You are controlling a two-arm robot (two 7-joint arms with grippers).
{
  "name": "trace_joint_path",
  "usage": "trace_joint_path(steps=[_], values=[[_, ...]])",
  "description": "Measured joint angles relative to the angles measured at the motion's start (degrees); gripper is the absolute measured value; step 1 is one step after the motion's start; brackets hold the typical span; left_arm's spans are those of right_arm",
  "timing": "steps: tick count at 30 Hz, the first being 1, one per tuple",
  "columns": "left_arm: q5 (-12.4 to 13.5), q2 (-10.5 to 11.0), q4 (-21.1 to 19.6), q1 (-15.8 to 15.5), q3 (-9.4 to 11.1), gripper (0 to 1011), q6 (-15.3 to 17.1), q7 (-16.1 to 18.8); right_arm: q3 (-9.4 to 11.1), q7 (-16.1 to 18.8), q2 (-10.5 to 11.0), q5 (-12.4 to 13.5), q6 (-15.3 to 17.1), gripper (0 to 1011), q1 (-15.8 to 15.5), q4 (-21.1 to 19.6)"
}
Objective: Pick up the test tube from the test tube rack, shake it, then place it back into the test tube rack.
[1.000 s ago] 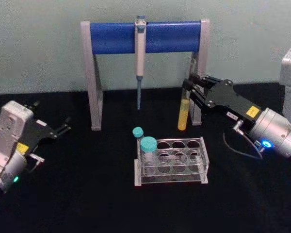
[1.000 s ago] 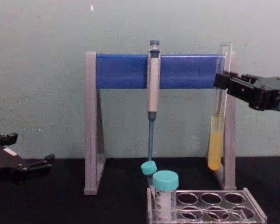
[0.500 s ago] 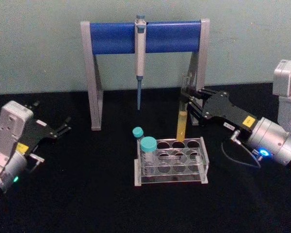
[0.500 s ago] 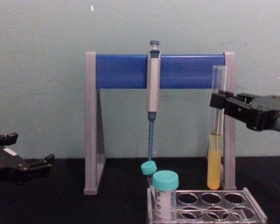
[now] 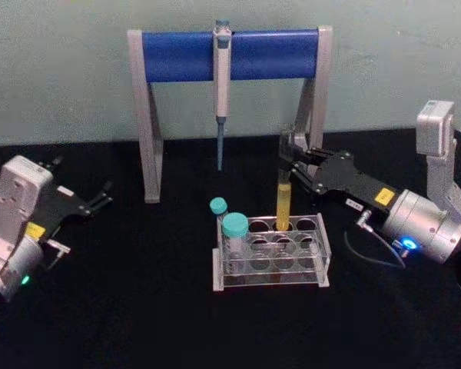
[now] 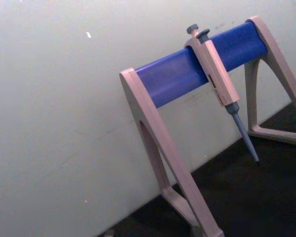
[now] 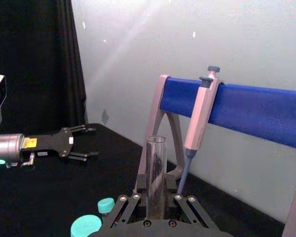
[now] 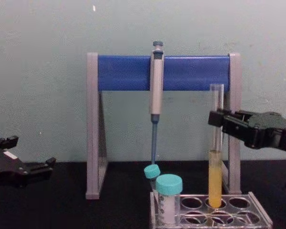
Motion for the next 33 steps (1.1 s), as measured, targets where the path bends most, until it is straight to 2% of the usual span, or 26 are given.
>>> trace_joint_path(steps=[33], values=[[0.0,0.0,0.0,0.0,0.0,1001,0.0,0.0,-2.1,0.2,-0.1,-2.8,1.3,220,0.4,2.5]])
